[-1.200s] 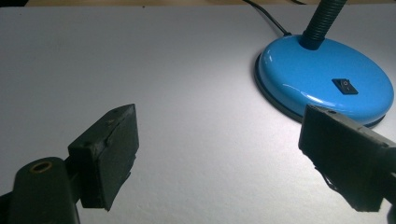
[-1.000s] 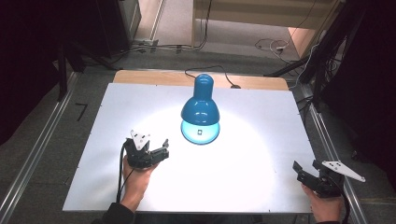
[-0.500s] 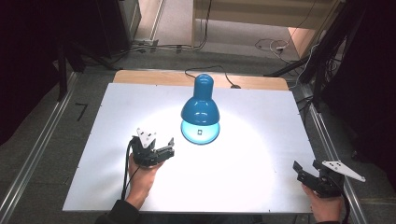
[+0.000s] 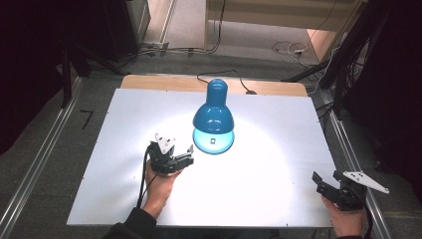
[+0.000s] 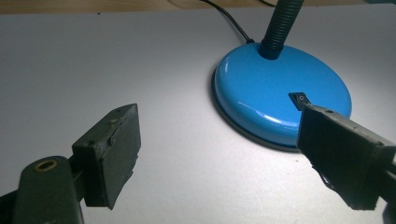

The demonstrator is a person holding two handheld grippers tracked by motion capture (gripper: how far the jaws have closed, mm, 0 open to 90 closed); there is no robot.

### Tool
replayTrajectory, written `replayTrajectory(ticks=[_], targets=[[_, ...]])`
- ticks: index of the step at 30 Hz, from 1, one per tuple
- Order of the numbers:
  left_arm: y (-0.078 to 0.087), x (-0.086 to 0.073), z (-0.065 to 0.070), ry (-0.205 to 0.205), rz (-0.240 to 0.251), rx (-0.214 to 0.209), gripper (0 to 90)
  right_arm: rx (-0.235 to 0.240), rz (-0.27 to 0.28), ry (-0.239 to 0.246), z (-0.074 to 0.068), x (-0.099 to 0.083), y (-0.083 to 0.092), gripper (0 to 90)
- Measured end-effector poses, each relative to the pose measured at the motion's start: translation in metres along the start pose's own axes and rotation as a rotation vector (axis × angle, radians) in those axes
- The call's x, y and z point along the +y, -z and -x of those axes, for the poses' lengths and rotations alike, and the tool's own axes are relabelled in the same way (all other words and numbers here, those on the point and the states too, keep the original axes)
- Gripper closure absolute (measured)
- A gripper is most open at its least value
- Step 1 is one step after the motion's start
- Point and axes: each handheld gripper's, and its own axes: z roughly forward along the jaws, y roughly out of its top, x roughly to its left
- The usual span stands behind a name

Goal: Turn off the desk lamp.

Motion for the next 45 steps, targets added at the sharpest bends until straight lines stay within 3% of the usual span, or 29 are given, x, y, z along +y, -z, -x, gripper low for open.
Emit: replayTrajectory(ticks=[13,18,24,27,32,33,35,36,37,45], targets=[[-0.015,0.003,0.012,-0.006,-0.010,-0.014,18.0,0.003,0.000,0.001,-0.001,0.000,0.000,21.0],[-0.020,0.003,0.015,-0.027,-0.013,-0.019,22.1,0.006,0.000,-0.001,-0.001,0.000,0.000,21.0],[-0.027,0.008,0.025,-0.054,-0.002,-0.047,34.7,0.007,0.000,-0.002,-0.001,0.001,0.000,21.0],[-0.032,0.011,0.030,-0.046,-0.006,-0.061,40.9,0.004,0.005,0.003,-0.001,0.001,0.000,21.0],[-0.039,0.016,0.040,-0.055,-0.001,-0.081,67.5,0.005,0.008,-0.004,0.000,0.001,0.001,21.0],[-0.040,0.018,0.042,-0.039,0.002,-0.106,72.5,0.005,0.009,-0.002,0.000,0.001,0.001,21.0],[-0.041,0.018,0.043,-0.042,-0.002,-0.109,81.0,0.006,0.009,-0.003,0.000,0.001,0.000,21.0],[-0.048,0.018,0.052,0.026,0.043,-0.108,84.1,0.006,0.008,-0.005,0.000,0.001,0.000,21.0],[-0.045,0.019,0.047,-0.052,-0.022,-0.109,87.3,0.006,0.007,-0.006,0.000,0.001,0.000,21.1],[-0.044,0.017,0.057,-0.071,-0.003,-0.124,90.0,0.006,0.011,-0.005,0.000,0.001,0.000,21.0]])
